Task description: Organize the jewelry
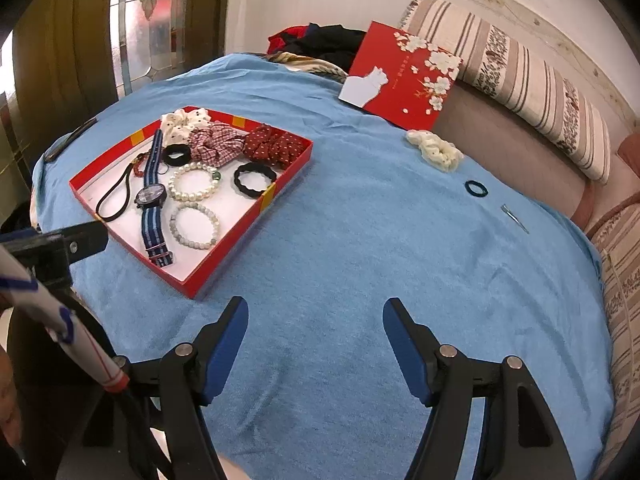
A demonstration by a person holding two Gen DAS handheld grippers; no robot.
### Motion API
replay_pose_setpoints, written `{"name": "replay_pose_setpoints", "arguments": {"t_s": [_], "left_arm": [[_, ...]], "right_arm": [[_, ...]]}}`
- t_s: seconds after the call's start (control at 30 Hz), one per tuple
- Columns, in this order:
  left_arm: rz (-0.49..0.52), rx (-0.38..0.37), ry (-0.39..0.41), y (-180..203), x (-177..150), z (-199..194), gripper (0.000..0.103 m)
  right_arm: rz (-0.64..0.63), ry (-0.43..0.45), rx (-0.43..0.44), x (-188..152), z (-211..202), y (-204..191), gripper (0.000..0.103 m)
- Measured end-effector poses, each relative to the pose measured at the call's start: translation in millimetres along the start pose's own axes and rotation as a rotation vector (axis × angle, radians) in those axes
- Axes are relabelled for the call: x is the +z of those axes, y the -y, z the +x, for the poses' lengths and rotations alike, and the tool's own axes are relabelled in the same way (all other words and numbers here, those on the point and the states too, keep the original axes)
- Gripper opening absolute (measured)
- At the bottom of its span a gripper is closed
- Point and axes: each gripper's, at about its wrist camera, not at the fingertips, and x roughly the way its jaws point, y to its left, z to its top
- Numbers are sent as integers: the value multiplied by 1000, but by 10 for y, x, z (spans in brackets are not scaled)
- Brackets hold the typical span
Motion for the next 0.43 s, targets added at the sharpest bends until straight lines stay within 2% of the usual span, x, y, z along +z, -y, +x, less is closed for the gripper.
{"name": "replay_pose_setpoints", "arguments": {"t_s": [0.2, 0.43], "left_arm": [[50, 13, 13, 126, -43, -27, 103], [61, 49, 40, 144, -43, -96, 103]], "right_arm": [[37, -14, 5, -6, 18, 107, 74], [44, -26, 19, -60, 40, 158, 75]]}}
